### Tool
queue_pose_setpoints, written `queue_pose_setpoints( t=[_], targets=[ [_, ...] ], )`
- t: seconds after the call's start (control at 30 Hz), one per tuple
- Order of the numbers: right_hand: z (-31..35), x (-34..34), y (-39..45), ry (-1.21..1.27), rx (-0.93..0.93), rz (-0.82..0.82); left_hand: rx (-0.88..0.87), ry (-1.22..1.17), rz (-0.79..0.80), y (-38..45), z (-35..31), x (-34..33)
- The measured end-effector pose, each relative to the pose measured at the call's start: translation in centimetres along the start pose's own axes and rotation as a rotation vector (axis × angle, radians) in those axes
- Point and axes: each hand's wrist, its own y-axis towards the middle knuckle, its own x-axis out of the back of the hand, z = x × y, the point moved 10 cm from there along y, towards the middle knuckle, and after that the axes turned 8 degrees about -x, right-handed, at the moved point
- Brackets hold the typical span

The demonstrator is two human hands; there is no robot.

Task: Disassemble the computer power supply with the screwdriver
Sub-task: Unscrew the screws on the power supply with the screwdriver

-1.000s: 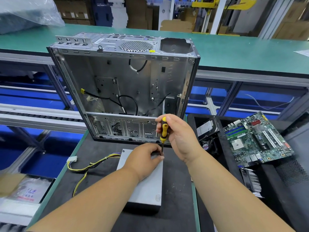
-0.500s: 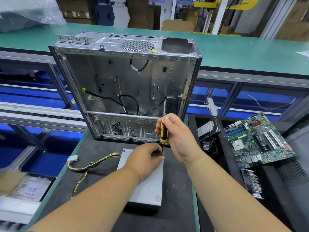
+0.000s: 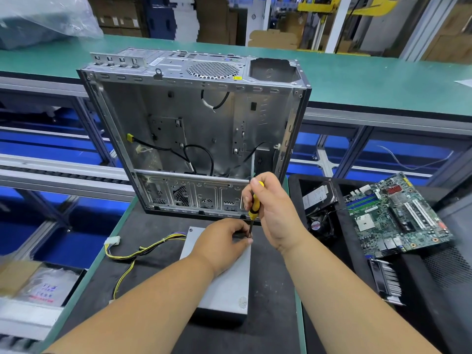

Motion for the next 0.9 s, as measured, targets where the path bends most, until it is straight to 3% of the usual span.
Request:
queue_pose_setpoints(
  t=[0.43, 0.9],
  targets=[
    [-0.78, 0.57, 0.57, 0.100, -0.059, -0.030, 0.005, 0.014, 0.008, 0.05, 0.05, -0.05],
    [-0.53, 0.34, 0.12, -0.006, -0.035, 0.023, 0.006, -0.008, 0.023, 0.06, 0.03, -0.14]
  ],
)
